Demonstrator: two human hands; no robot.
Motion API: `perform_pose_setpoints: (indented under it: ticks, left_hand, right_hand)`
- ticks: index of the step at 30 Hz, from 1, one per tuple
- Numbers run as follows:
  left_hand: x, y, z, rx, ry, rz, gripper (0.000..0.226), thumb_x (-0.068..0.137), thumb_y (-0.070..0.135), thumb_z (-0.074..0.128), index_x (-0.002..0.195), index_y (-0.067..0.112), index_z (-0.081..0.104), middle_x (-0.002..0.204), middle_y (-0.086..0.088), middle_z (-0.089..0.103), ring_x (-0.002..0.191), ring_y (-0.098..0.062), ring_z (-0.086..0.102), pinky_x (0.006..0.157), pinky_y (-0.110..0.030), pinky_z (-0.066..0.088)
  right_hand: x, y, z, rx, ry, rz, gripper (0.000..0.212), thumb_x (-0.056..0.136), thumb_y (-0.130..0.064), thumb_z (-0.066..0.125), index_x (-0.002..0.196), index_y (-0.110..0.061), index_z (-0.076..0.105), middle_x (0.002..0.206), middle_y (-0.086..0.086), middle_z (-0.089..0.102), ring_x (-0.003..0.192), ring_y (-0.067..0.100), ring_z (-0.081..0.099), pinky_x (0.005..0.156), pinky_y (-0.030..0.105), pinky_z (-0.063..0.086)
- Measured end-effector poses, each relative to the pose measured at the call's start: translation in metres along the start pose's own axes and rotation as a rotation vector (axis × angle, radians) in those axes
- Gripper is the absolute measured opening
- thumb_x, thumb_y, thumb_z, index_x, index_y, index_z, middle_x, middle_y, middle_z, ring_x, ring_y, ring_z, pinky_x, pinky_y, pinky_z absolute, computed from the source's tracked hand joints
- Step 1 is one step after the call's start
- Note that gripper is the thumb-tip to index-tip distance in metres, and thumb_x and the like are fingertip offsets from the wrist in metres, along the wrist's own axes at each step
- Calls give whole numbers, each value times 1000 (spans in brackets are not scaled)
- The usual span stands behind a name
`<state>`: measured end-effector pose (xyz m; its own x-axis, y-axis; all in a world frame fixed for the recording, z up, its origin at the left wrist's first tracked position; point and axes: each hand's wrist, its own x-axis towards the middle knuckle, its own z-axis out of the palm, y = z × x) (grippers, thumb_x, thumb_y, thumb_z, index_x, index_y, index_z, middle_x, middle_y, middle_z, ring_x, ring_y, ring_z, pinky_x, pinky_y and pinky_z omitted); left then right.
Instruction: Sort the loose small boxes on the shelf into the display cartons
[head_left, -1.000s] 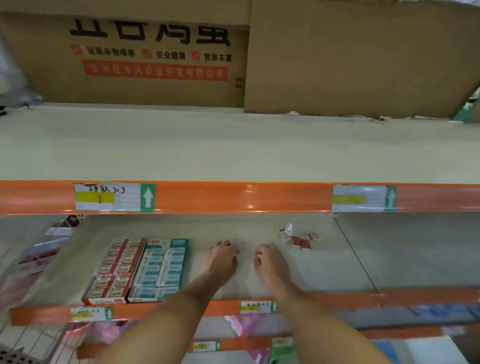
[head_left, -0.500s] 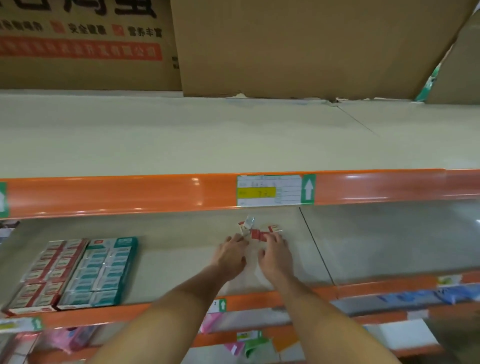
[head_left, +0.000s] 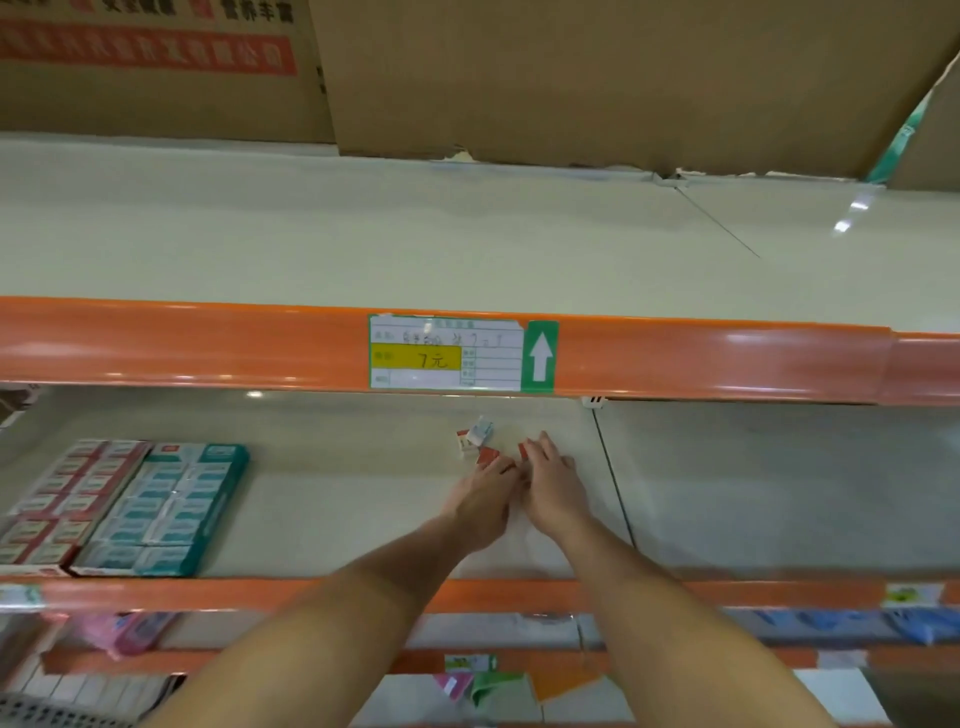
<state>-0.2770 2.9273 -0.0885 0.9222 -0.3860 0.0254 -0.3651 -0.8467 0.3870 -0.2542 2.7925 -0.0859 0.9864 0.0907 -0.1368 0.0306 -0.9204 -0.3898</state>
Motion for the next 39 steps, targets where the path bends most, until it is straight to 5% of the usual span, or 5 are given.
perform_pose_setpoints:
  ticks: [4,12,16,23,39]
  left_hand:
    - [-6,-12,-12,-116,-39,-139,31,89,24,59,120,19,55,127,-2,53,109,-24,56,84,-37,51]
    - [-18,-18,-14,-74,32,-283,58,91,48,57,143,35,36,117,-3,49,95,-26,60,80,-33,52]
    - [-21,-15,-11,-118,83,-286,25,91,35,59,112,20,58,111,-2,55,95,-27,60,73,-30,43]
    - [-39,-16,-9,-288,68,-378,43,98,35,43,141,35,46,117,-4,54,108,-27,57,92,-33,44]
    - [-76,-49,-33,-230,86,-384,20,79,21,73,92,19,58,100,2,57,91,-25,59,75,-34,48]
  right_hand:
    - [-2,-9,10,70,108,-3,36,96,-17,52,132,-18,49,143,0,40,121,26,45,94,34,42]
    - [-16,-14,11,70,111,70,27,92,-36,64,111,-20,55,117,-1,49,93,22,61,72,32,46]
    - [-29,-6,13,187,95,84,39,93,-52,55,118,-22,56,111,-4,64,99,18,63,74,31,46]
    - [-49,-1,18,189,100,-25,37,100,-21,43,134,-28,56,125,-1,60,115,21,57,91,32,45]
    - [-66,-22,31,116,101,-138,42,90,-29,59,133,-25,57,135,-3,44,121,17,47,94,31,49]
